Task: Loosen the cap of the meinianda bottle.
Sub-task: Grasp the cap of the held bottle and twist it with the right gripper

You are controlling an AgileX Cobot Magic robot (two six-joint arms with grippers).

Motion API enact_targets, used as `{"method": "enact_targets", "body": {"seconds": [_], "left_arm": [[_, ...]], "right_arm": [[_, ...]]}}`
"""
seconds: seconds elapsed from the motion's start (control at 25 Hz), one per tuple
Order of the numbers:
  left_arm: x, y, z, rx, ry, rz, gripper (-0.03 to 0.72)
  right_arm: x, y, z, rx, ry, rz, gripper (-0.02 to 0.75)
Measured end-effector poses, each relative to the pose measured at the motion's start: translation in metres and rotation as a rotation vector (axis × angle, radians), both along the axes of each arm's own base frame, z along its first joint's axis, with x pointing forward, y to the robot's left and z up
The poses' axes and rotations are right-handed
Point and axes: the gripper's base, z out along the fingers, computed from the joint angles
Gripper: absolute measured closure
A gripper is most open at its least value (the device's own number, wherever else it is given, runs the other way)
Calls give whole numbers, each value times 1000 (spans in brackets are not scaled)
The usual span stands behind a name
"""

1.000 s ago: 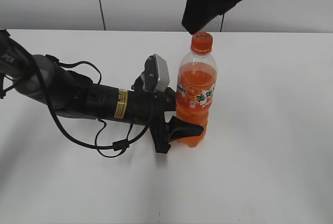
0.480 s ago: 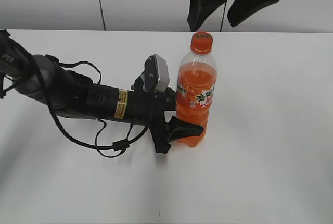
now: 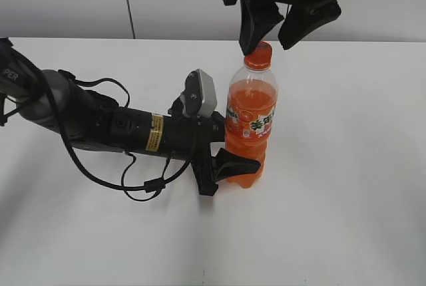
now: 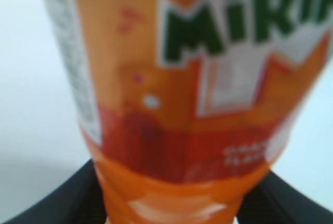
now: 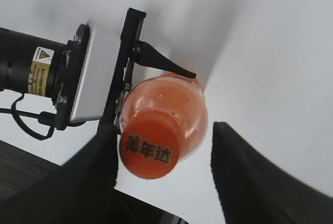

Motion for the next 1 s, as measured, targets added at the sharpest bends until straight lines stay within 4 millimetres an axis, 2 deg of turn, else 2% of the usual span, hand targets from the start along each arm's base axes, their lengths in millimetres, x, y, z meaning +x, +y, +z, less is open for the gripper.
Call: {"method": "enact_targets", "body": {"seconds": [0.24,0.48,0.68,0.8,1.0], "left_arm": [[0,0,0,0,0,0,279],[0,0,0,0,0,0,279],[0,0,0,0,0,0,279],[0,0,0,0,0,0,279],[0,0,0,0,0,0,279]], "right_arm": [[3,2,-7,-13,13,17,321],[2,4,-7,-4,13,39,456],[2,4,-7,-10,5,76,463],[2,4,-7,-37,-28,195,463],[2,4,-7,-139,-148,623,463]]}}
